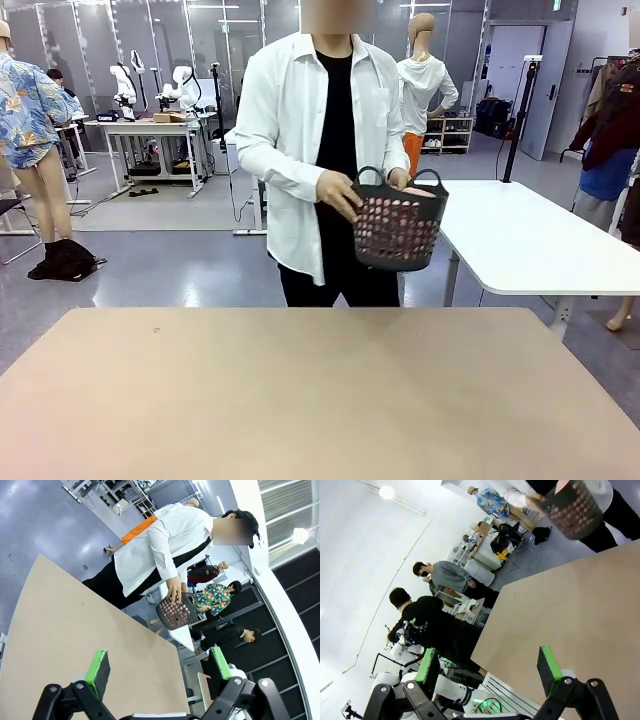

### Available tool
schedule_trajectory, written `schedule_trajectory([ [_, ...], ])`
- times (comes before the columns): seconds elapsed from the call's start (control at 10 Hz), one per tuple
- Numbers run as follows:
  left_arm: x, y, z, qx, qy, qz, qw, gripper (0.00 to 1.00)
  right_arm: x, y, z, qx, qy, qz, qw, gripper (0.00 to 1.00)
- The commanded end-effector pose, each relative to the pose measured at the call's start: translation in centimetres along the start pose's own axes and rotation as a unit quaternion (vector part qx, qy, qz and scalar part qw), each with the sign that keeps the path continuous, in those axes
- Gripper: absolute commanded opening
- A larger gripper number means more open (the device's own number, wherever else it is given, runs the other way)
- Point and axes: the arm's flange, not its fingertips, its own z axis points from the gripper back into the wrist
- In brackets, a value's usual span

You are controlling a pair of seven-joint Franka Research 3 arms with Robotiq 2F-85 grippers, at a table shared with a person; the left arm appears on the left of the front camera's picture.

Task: Fold the towel.
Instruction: Grab the top end of the 100 cm Hotel Towel extended by the human.

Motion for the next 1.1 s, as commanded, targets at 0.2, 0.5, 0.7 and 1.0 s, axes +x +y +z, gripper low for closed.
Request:
schedule_trajectory([
  [0.2,0.11,-0.09,-0.22,-0.006,0.001,-0.004,1.0,1.0,0.24,0.06,0.09,0.004,-0.002,0.011,1.0,1.0],
  [0.5,0.11,-0.09,-0.22,-0.006,0.001,-0.004,1.0,1.0,0.24,0.06,0.09,0.004,-0.002,0.011,1.0,1.0],
  [0.7,0.11,-0.09,-0.22,-0.006,0.001,-0.004,1.0,1.0,0.24,0.06,0.09,0.004,-0.002,0.011,1.0,1.0],
  [1.0,0.11,-0.09,-0.22,-0.006,0.001,-0.004,1.0,1.0,0.24,0.06,0.09,0.004,-0.002,0.011,1.0,1.0],
])
